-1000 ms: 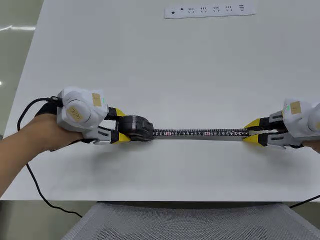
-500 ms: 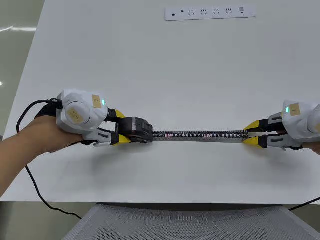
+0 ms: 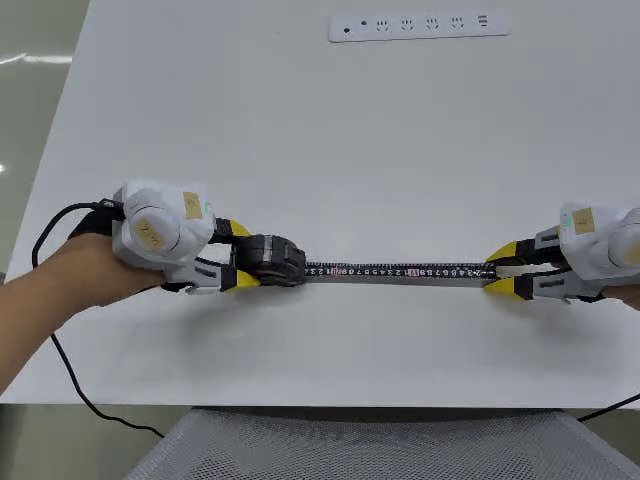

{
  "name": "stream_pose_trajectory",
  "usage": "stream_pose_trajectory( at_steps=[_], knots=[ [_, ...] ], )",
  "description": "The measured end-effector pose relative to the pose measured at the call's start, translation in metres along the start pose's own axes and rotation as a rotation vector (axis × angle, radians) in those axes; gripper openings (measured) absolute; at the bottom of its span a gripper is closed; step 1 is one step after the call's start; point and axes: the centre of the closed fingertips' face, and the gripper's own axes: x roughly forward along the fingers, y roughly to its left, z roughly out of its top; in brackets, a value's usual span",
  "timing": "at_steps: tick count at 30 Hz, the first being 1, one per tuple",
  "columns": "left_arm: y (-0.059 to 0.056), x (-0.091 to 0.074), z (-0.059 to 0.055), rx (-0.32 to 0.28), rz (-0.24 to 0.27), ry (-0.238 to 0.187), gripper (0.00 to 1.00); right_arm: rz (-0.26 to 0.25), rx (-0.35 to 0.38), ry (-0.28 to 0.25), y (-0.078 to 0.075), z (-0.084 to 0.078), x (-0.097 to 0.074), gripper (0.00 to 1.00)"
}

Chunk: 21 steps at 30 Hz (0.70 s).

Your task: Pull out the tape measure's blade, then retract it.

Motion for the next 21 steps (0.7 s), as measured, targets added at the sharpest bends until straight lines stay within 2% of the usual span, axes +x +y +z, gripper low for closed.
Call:
stream_pose_trajectory(
  at_steps=[8, 12, 18, 21],
  knots=[
    [0.0032, -0.0056, -0.0057, -0.023, 0.024, -0.001, 0.35, -0.001, 0.031, -0.01, 0.0008, 0.0033, -0.0001, 0.28],
    [0.0037, -0.0078, -0.0033, -0.055, 0.03, -0.023, 0.38, -0.004, 0.045, -0.023, 0.0016, 0.0059, -0.0017, 0.32],
    [0.0013, -0.0079, -0.0024, -0.089, 0.037, -0.035, 0.44, -0.015, 0.059, -0.037, 0.0029, 0.0098, -0.0051, 0.37],
    [0.0001, -0.0089, -0.0011, -0.106, 0.041, -0.044, 0.49, -0.031, 0.062, -0.033, 0.0023, 0.0096, -0.0064, 0.44]
  ],
)
